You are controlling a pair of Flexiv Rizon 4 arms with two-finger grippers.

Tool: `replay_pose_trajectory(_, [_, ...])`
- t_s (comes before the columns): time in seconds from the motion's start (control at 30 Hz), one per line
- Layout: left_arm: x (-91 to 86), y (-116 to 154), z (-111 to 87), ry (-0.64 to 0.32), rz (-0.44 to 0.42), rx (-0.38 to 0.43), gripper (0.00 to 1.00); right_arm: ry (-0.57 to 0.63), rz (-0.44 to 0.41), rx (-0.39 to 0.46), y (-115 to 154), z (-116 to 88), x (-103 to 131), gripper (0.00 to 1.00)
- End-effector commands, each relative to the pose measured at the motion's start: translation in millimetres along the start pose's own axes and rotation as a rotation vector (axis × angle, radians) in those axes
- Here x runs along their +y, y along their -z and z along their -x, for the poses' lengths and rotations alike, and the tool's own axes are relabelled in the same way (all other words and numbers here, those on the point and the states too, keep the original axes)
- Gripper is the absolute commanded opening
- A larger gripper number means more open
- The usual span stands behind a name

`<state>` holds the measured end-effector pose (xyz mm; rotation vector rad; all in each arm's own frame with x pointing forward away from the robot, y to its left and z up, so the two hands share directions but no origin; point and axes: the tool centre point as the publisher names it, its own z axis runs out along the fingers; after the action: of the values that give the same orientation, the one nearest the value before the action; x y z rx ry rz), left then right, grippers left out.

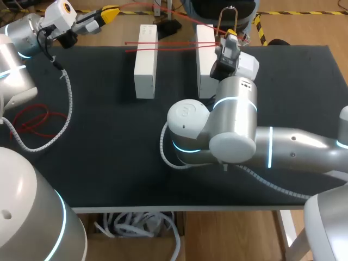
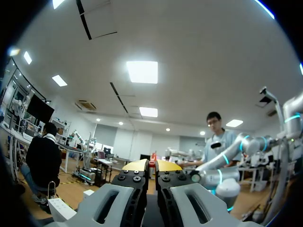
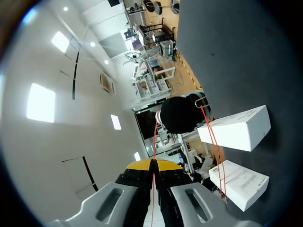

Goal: Grab the tape and strap the tape.

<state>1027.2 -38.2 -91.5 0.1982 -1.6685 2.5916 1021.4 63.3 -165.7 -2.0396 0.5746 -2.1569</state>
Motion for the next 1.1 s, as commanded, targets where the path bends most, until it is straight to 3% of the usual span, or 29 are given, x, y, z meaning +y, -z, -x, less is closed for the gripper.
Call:
replay_pose_trajectory(0.03, [0.3, -0.1, 0.3, 0.0, -0.001, 0.001, 0.0, 0.03, 0.01, -0.006, 1.7, -3.4, -0.7, 0.0])
replay_pose_trajectory(0.3, [0.3, -0.1, 0.3, 0.0, -0.001, 0.001, 0.0, 0.121, 0.006, 0.003, 3.1, -7.2, -0.6, 0.0])
replay_pose_trajectory(0.5, [0.3, -0.1, 0.3, 0.0, -0.001, 0.001, 0.0, 0.204, -0.054, 0.023, 2.0, -13.2, -3.0, 0.0])
replay_pose_trajectory(1.1, [0.3, -0.1, 0.3, 0.0, -0.001, 0.001, 0.0, 0.204, -0.054, 0.023, 2.0, -13.2, -3.0, 0.0])
